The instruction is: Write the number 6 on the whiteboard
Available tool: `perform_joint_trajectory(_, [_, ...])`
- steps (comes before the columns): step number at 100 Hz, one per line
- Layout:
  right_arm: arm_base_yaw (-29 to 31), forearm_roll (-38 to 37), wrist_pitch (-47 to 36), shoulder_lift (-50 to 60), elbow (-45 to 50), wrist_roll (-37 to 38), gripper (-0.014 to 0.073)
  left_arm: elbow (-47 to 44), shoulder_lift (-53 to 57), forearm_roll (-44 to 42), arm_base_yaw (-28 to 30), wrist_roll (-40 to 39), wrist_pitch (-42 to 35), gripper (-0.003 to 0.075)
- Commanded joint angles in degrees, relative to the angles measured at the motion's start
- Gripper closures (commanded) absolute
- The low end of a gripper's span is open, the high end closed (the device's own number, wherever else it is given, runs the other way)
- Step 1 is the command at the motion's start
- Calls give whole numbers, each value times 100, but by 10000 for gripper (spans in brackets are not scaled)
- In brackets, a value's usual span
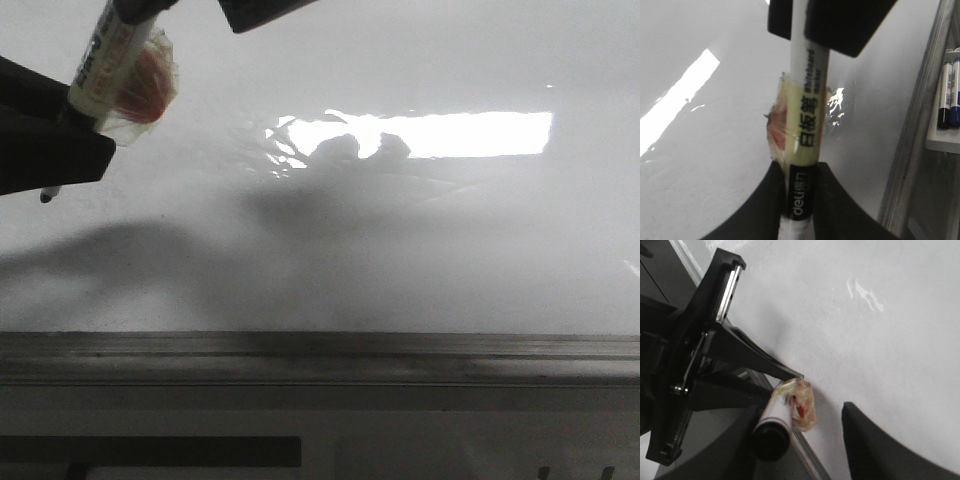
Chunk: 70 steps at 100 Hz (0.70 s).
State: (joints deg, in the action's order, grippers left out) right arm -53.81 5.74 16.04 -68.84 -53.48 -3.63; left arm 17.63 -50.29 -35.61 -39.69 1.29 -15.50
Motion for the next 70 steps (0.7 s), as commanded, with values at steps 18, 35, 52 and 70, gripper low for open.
perform_joint_trajectory(18, [-8, 135, -160, 33, -333, -45, 262, 145, 55, 82, 0, -21, -406, 739])
perform_joint_trajectory(35, [-8, 135, -242, -76, -333, -45, 262, 145, 55, 82, 0, -21, -406, 739])
perform_joint_trajectory(52, [-22, 167, -353, -163, -343, -45, 262, 145, 55, 82, 0, -21, -406, 739])
perform_joint_trajectory(70, [-84, 208, -345, -225, -438, -45, 263, 145, 55, 82, 0, -21, -406, 739])
